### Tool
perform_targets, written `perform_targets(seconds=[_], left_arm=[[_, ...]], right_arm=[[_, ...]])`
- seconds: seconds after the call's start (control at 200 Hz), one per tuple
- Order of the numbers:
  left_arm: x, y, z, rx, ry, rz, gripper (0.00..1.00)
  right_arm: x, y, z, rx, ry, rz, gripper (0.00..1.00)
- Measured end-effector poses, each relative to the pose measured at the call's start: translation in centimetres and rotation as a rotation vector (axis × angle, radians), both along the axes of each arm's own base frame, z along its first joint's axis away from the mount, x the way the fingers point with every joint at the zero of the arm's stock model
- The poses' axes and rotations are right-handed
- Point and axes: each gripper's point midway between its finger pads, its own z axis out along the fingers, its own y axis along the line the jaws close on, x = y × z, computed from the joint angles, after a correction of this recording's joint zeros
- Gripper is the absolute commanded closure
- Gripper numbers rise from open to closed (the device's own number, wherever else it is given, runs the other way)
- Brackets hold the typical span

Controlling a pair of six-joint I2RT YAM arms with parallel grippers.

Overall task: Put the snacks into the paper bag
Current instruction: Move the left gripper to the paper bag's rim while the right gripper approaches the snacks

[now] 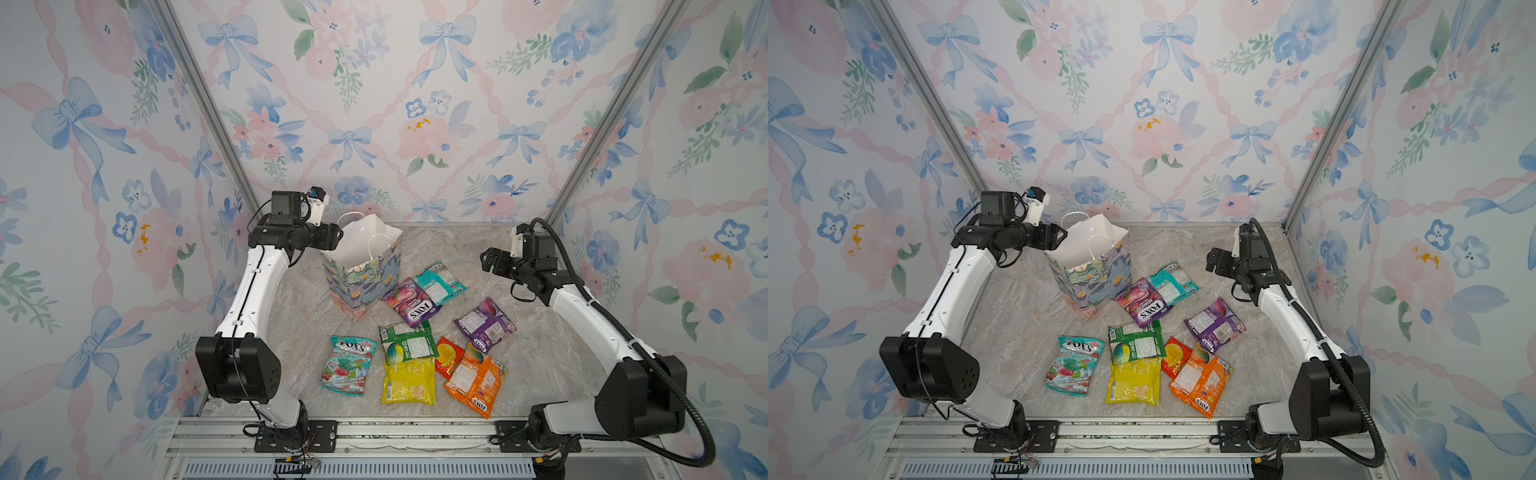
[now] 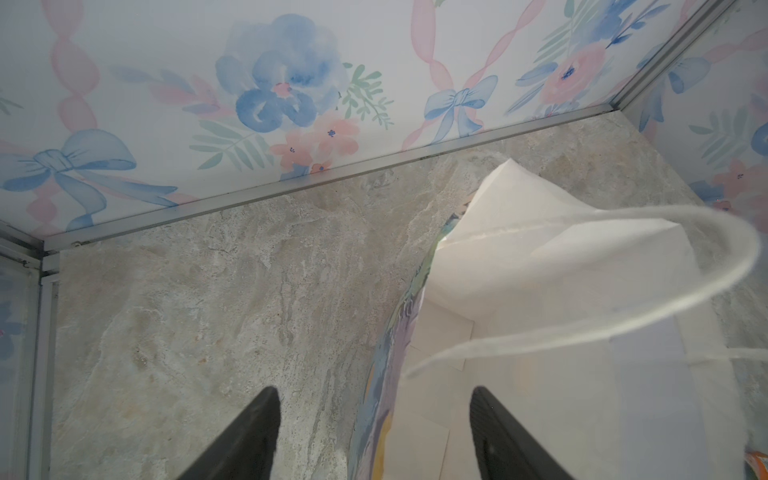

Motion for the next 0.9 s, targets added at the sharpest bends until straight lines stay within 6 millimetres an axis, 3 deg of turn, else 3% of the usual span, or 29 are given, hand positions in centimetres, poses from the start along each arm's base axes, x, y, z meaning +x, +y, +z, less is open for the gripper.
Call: perform_targets(seconds=[0.215, 0.43, 0.665, 0.78, 0.9], left_arm=[[1.9, -1.3, 0.2, 0.038, -0.011, -0.041, 0.25], [3.4, -2.4, -2.5, 0.079, 0.060, -0.069, 0.26], [5.0, -2.2, -4.9, 0.111, 0.127, -0.047, 0.42], [5.0, -2.3, -4.6, 0.110, 0.128, -0.048, 0.61], [5.0, -2.4, -4.5, 0.103, 0.127, -0.046, 0.63]], right_arm=[[-0.2, 0.2, -0.4, 0.001, 0.016, 0.012, 0.03], [-0.1, 0.6, -0.4, 0.007, 0.026, 0.025, 0.03], [-0.3, 1.0, -0.4, 0.014, 0.038, 0.041, 0.03], [-0.4, 1.1, -0.7, 0.016, 0.051, 0.046, 0.03], [-0.7, 1.8, -1.0, 0.021, 0.065, 0.066, 0.03]])
